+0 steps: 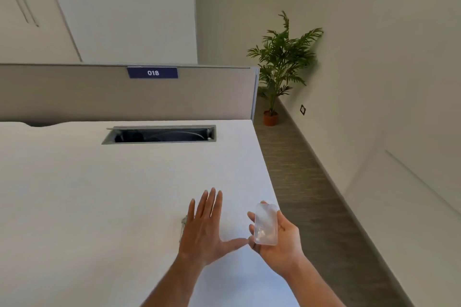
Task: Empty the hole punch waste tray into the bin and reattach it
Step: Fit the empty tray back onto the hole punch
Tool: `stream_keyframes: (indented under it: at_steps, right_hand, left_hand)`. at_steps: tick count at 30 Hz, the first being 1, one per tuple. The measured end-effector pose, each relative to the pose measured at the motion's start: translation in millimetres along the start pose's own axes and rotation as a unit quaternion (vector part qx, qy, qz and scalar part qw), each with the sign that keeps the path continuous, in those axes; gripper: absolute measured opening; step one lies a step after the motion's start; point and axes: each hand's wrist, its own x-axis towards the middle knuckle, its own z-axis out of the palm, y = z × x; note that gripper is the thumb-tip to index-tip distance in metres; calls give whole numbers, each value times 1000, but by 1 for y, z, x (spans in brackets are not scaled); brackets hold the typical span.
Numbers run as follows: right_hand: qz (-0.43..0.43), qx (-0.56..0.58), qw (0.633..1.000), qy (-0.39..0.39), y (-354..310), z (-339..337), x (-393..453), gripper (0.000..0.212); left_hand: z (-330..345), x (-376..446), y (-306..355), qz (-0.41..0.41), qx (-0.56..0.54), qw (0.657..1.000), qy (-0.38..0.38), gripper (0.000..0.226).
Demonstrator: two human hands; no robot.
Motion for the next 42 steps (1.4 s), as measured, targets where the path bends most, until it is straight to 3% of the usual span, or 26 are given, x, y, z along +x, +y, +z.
stream_keyframes:
  at_steps: [8, 16, 20, 25, 30, 38, 42]
  right_hand:
    - [3, -8, 1000, 16, 46, 42, 35, 38]
    - [34, -28, 999, 20, 63, 51, 54, 39]
    - [45, -38, 998, 13, 61, 51, 58, 40]
    - [48, -41, 998, 8, 56, 50, 62, 39]
    - [51, -40, 998, 12, 57, 47, 65, 41]
    - [75, -51, 996, 8, 58, 49, 69, 42]
    - [85, -69, 993, -35, 58, 55, 68, 41]
  left_hand:
    - [8, -7, -87, 1, 4, 999, -37, 137]
    - [22, -9, -103, 20, -18, 998, -59, 137]
    - [24, -12, -105, 26, -18, 995, -91, 124]
    - [25, -7, -105, 49, -63, 996, -48, 101]
    - [25, -7, -105, 60, -55, 997, 13, 61]
    - [9, 2, -91, 22, -154, 984, 82, 55]
    - [-5, 13, -69, 25, -211, 970, 115, 53]
